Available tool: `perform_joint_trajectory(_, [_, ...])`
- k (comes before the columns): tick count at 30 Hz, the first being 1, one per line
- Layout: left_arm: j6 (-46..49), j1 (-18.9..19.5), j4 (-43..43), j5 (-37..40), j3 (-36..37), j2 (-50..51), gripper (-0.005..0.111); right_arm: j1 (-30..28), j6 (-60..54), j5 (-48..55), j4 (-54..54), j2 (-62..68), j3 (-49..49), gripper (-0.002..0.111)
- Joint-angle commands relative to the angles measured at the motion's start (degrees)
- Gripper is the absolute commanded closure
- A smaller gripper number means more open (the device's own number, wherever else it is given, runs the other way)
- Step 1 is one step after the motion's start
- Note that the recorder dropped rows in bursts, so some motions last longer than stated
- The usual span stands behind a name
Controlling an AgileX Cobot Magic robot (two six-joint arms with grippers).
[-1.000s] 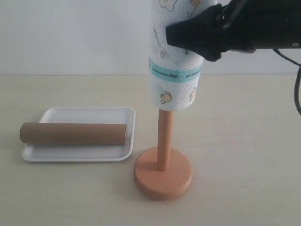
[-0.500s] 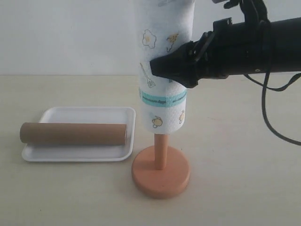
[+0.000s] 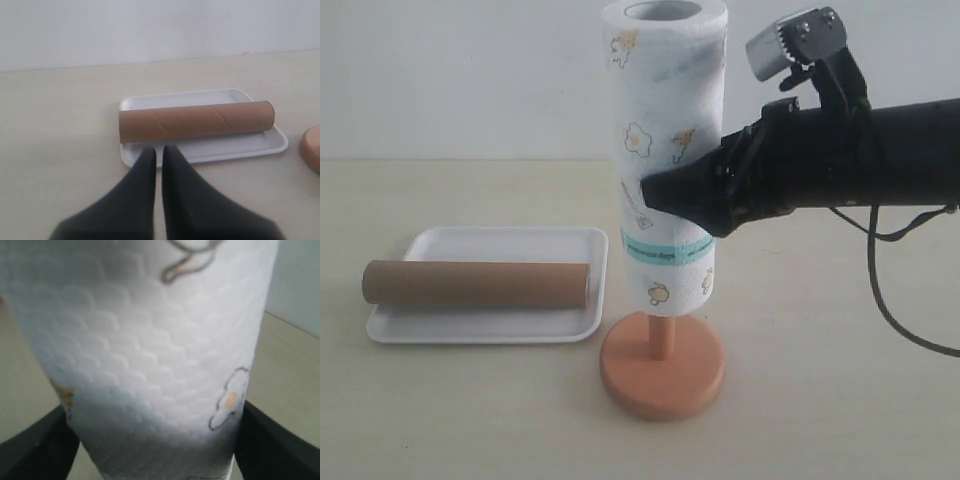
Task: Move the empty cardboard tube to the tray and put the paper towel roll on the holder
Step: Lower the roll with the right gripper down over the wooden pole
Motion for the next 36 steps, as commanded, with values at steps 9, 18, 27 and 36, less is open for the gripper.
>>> perform_joint_trajectory(9, [-0.4,0.1,0.1,0.0,0.2,-0.1,0.103,0.1,-5.8,0.2,3.2,1.7,2.2,0.109])
perform_joint_trajectory(18, [-0.4,0.1,0.1,0.0,0.2,-0.1,0.103,0.1,-6.4,0.7,3.2,4.2,2.2,0.064])
perform_joint_trajectory(27, [-0.4,0.1,0.1,0.0,0.2,-0.1,0.103,0.1,-5.1,0.7,3.2,4.2,2.1,0.028])
perform_joint_trajectory(36, [-0.4,0.1,0.1,0.0,0.2,-0.1,0.103,0.1,-3.5,-1.1,3.2,3.0,2.0,0.019])
